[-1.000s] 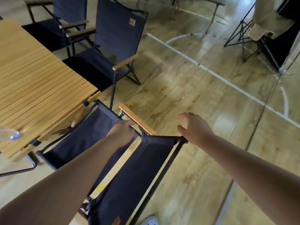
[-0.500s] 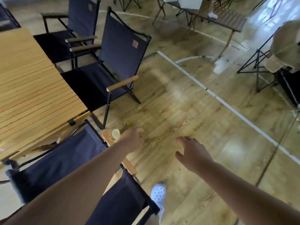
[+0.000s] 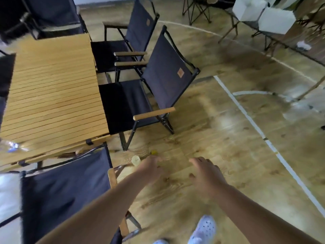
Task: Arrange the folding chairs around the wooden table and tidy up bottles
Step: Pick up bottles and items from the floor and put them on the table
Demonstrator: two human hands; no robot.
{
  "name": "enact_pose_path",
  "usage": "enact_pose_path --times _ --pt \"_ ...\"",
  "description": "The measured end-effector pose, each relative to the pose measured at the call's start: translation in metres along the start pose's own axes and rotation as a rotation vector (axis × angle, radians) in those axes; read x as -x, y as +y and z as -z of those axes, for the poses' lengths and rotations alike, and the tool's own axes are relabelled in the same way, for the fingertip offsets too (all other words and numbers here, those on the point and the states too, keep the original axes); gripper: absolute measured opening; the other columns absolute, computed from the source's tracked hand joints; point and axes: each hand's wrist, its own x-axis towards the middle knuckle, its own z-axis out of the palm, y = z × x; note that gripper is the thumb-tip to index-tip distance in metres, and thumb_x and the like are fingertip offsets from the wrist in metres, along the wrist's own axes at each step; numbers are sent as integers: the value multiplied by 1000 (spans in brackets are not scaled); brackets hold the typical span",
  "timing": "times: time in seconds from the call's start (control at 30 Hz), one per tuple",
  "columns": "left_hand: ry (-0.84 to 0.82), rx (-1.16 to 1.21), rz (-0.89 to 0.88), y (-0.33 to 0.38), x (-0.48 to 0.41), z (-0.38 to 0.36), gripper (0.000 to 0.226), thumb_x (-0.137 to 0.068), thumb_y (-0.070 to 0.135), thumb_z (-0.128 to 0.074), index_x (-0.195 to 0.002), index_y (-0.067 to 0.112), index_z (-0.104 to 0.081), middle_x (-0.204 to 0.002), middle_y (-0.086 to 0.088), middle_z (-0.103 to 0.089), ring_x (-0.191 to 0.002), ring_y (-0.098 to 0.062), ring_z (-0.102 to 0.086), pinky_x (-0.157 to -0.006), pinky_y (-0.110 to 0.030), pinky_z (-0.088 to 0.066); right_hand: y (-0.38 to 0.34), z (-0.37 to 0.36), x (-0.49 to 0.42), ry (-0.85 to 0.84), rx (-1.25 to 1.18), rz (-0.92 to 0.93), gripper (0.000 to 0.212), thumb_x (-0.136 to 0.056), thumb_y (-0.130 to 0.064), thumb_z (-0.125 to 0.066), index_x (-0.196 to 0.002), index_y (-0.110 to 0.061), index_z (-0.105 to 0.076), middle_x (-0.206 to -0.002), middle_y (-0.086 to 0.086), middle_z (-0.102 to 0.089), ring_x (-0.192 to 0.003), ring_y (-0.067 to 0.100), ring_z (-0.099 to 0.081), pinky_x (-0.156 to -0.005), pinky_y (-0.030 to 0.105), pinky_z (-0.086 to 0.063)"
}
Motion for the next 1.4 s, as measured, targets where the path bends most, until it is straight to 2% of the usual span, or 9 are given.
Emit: enact_pose_path --times 0.07,0.17,0.3,0.57,0.67,0.87,1.03,1.27,1.4 --pt "30 16 16 8 -7 6 40 -97 25 -54 -136 30 -53 -129 -5 -57 -85 -17 -62 -54 -19 -44 3 19 -19 -10 21 70 58 -95 -34 -57 -149 -27 -36 -144 -4 -47 -127 21 -45 -104 39 -40" --pt "115 53 88 20 -18 12 36 -97 24 -49 -132 26 -57 -131 -3 -59 -113 -24 -59 -84 -31 -52 6 52 -50 -16 65 176 58 -96 -33 -57 -149 -26 -36 -144 -2 -48 -125 23 -48 -104 42 -42" --pt "208 151 146 34 -32 16 37 -94 23 -50 -129 24 -60 -131 -5 -60 -116 -23 -57 -91 -32 -47 15 84 -95 -11 95 304 53 -96 -32 -55 -146 -26 -40 -145 -2 -46 -120 23 -52 -98 41 -45" --pt "325 166 239 19 -63 8 37 -95 18 -51 -131 20 -59 -135 -6 -57 -110 -20 -60 -85 -31 -50 15 86 -172 -33 159 454 53 -94 -29 -53 -146 -23 -42 -146 0 -46 -129 25 -44 -102 41 -44" --pt "349 165 278 3 -89 1 37 -94 18 -51 -130 22 -59 -133 -6 -58 -95 -15 -57 -76 -27 -46 5 73 -204 -34 173 508 53 -94 -28 -52 -146 -23 -41 -147 0 -45 -131 24 -42 -104 44 -42" --pt "403 180 297 -43 -170 -17 38 -95 20 -50 -132 25 -57 -131 -6 -59 -90 -12 -56 -58 -16 -41 -25 23 -291 36 188 614 55 -94 -27 -54 -147 -22 -40 -147 0 -44 -133 24 -41 -101 44 -46" --pt "465 125 297 -89 -244 -31 41 -94 21 -52 -135 23 -54 -139 -6 -54 -116 -22 -57 -90 -33 -51 -56 -25 -368 144 210 664 52 -93 -28 -56 -143 -22 -42 -141 2 -46 -126 27 -45 -98 45 -48" --pt "578 144 269 -147 -329 -32 47 -89 19 -51 -135 27 -54 -136 -5 -54 -100 -21 -59 -78 -30 -51 -82 -83 -439 260 223 783 61 -91 -30 -56 -148 -24 -35 -147 1 -42 -130 29 -40 -104 49 -41" --pt "597 104 246 -187 -365 -51 44 -90 22 -53 -134 24 -56 -134 -7 -55 -104 -24 -60 -84 -33 -53 -88 -110 -463 405 296 831 67 -90 -40 -59 -148 -25 -29 -138 8 -51 -121 35 -50 -99 49 -40"
